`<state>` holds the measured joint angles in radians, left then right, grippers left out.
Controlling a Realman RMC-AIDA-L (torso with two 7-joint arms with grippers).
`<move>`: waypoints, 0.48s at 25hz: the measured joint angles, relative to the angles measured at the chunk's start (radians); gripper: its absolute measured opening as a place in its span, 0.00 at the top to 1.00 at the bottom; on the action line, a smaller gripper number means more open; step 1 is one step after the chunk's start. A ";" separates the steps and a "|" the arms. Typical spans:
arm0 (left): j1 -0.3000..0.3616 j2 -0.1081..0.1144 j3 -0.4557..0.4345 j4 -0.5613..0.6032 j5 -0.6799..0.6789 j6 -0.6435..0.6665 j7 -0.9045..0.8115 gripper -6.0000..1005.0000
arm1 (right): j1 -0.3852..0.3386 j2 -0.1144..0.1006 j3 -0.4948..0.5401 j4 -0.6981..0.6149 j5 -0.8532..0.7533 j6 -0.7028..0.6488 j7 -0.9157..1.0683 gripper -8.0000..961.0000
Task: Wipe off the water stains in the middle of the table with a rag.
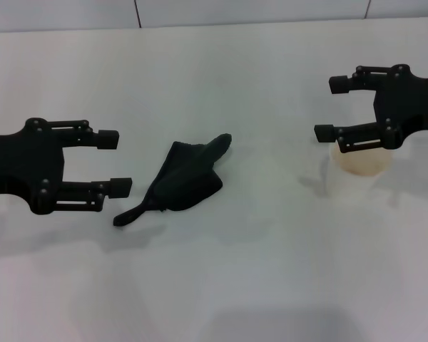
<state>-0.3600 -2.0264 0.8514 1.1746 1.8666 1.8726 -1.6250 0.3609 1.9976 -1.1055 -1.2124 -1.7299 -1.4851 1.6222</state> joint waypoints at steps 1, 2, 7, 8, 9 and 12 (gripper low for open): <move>-0.002 -0.001 0.001 -0.001 0.002 0.000 0.000 0.26 | 0.002 -0.002 0.001 0.000 -0.014 -0.004 0.002 0.11; -0.004 -0.003 0.001 -0.002 0.003 0.000 0.000 0.26 | 0.003 -0.003 0.001 0.001 -0.016 -0.005 0.002 0.11; -0.005 -0.009 0.001 -0.001 0.005 0.001 0.000 0.26 | 0.002 -0.006 0.001 0.003 -0.020 -0.016 0.003 0.11; -0.005 -0.009 0.001 -0.001 0.005 0.001 -0.001 0.26 | 0.001 -0.007 0.001 0.003 -0.020 -0.016 0.004 0.11; -0.005 -0.009 0.001 -0.001 0.005 0.001 -0.002 0.26 | 0.000 -0.008 0.001 0.003 -0.021 -0.017 0.005 0.11; -0.006 -0.009 0.001 -0.001 0.006 0.001 -0.003 0.26 | -0.001 -0.008 0.001 0.005 -0.025 -0.017 0.005 0.11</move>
<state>-0.3659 -2.0356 0.8521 1.1735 1.8731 1.8741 -1.6283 0.3600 1.9895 -1.1044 -1.2075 -1.7553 -1.5019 1.6275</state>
